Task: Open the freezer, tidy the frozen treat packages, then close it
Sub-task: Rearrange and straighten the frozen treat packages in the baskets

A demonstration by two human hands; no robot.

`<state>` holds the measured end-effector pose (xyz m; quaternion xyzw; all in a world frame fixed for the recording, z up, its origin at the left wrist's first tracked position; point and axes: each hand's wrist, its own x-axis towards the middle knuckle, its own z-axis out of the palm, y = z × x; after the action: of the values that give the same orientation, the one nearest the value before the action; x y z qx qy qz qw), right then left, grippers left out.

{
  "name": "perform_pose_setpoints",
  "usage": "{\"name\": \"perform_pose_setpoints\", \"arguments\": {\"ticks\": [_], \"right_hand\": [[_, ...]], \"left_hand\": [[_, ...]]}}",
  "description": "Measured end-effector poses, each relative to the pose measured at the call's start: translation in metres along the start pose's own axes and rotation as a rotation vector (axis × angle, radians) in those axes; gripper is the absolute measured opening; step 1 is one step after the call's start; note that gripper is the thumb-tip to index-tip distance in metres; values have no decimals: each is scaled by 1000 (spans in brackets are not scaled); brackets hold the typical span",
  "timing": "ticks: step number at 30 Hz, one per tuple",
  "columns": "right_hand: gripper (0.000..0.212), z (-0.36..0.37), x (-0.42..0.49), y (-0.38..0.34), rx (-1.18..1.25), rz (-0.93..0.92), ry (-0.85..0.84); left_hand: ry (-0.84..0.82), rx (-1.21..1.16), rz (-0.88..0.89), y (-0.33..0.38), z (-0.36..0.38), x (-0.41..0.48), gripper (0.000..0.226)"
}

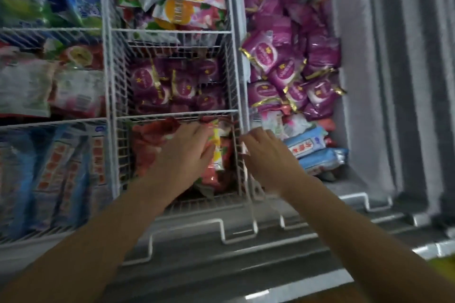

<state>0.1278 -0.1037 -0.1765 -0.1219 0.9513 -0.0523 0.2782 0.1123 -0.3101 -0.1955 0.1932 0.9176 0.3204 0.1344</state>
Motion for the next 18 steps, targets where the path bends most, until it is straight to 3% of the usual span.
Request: {"name": "perform_pose_setpoints", "arguments": {"ticks": [4,8,12,14,18], "right_hand": [[46,2,-19,92,-57,94,-151],[58,22,-29,141,-246,-3,-280],[71,32,-27,154,-318,-147,-229],[74,33,-27,161,-339,-215,-194],[42,37,-30,162,-342,-233,-127]], "left_hand": [[-236,21,115,66,66,65,24],[-560,341,66,107,130,94,57],[-558,543,69,110,153,94,80],[-538,549,81,113,152,99,70],[-439,461,46,114,138,115,37]]}}
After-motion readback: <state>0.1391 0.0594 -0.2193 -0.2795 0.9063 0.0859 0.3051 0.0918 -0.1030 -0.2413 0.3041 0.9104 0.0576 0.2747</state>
